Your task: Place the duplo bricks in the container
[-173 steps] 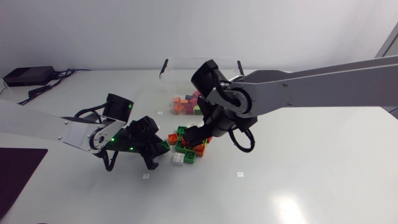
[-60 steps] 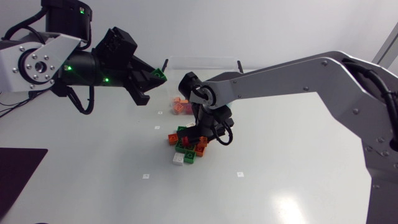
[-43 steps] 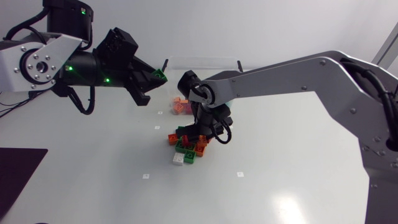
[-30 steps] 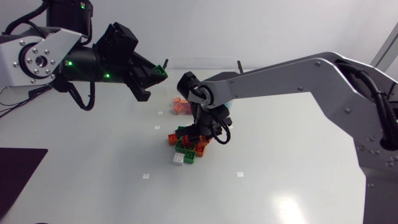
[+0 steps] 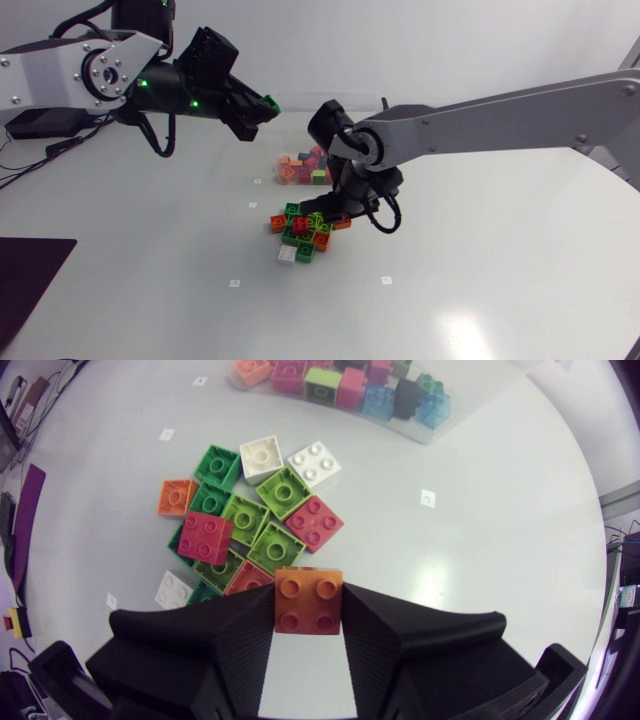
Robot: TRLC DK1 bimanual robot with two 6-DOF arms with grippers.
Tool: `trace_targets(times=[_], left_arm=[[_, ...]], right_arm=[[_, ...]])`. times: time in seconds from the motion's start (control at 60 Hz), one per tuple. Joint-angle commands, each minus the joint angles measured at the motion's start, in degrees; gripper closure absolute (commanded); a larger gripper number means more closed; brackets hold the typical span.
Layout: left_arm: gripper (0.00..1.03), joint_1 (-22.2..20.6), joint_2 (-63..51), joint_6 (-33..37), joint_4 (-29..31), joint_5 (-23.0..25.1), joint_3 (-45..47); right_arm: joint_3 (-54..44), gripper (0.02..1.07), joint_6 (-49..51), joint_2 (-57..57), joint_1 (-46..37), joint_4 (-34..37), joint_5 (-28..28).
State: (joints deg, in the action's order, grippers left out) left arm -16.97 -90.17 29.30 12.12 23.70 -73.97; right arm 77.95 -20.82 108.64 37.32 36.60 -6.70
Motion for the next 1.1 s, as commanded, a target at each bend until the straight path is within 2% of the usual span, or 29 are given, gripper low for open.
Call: trace_targets(times=[0.0,0.317,0.95,0.983,1.05,1.067,1.083], left_arm=[[0.69,0.62,-3.08,-2.05,-0.25,0.73,-3.28],[0.69,1.5,-13.19,-5.39,-0.78,1.78,-12.95],[0.65,2.03,-31.91,-9.44,2.56,0.91,-34.22],[0.6,2.03,-32.52,-9.61,2.65,0.38,-35.01],[0.4,1.94,-33.84,-9.7,3.17,0.03,-36.5],[0.39,1.94,-33.84,-9.7,3.17,0.03,-36.5],[0.3,1.94,-33.93,-9.7,3.17,-0.15,-36.59]], right_arm=[[-2.19,0.72,-0.36,-3.61,-0.85,-0.74,-0.68],[-2.1,0.72,1.04,-10.64,-4.27,-1.62,-0.6],[4.93,0.72,3.59,-13.28,-9.46,-4.87,0.46],[5.28,0.72,3.59,-13.1,-9.64,-5.13,0.55],[6.25,0.72,3.86,-12.49,-10.07,-5.22,0.9],[6.42,0.72,3.86,-12.31,-10.16,-5.31,0.99],[6.69,0.72,3.86,-12.22,-10.25,-5.4,0.99]])
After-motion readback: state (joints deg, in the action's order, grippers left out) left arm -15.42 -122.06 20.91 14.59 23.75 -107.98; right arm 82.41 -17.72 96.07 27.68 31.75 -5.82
